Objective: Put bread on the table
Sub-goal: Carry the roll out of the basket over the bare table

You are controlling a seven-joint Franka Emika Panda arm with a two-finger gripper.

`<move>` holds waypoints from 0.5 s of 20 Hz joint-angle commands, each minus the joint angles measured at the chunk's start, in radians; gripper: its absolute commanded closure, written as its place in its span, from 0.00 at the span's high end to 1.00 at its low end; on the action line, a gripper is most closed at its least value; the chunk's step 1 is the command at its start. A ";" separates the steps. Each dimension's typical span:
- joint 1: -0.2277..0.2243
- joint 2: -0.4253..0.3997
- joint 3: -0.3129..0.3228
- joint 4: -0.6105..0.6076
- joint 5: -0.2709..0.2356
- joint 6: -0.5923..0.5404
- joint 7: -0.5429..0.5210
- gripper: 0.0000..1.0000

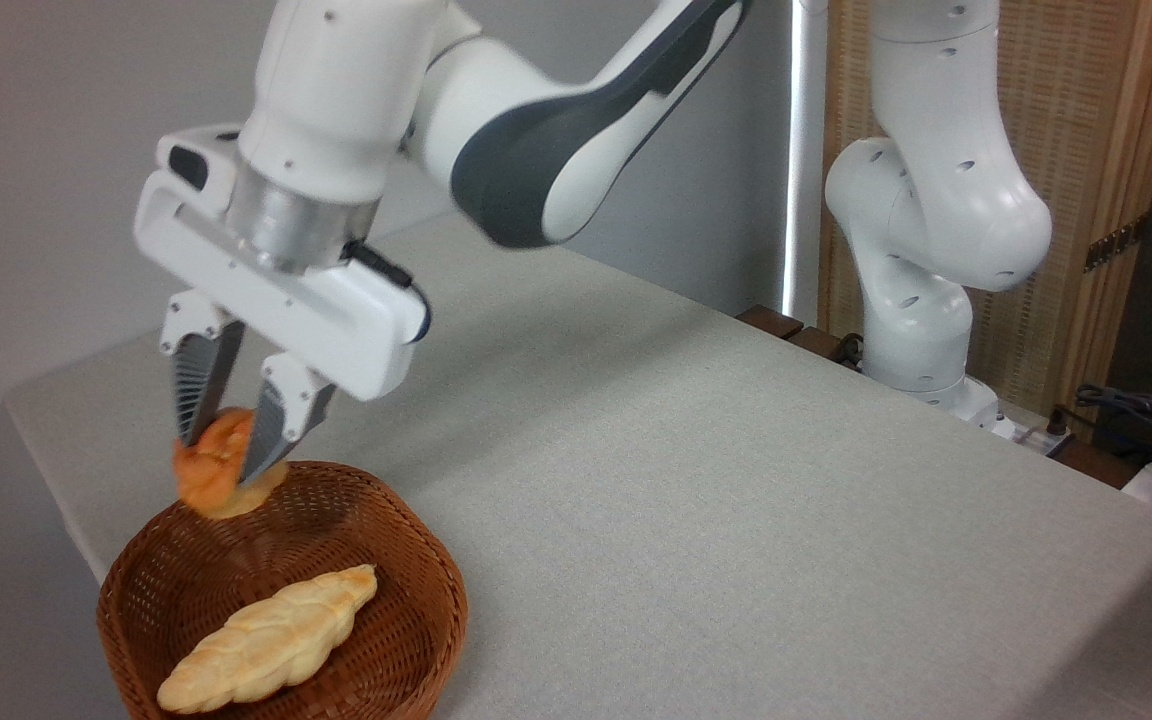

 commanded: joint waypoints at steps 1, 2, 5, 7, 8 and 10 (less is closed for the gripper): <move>-0.005 -0.118 0.046 -0.068 0.025 -0.193 0.133 0.55; -0.005 -0.128 0.051 -0.068 0.034 -0.251 0.164 0.55; -0.009 -0.141 0.048 -0.081 0.149 -0.373 0.219 0.55; -0.017 -0.167 0.039 -0.119 0.215 -0.414 0.253 0.55; -0.028 -0.176 0.030 -0.142 0.232 -0.418 0.253 0.56; -0.055 -0.173 0.016 -0.166 0.281 -0.418 0.242 0.56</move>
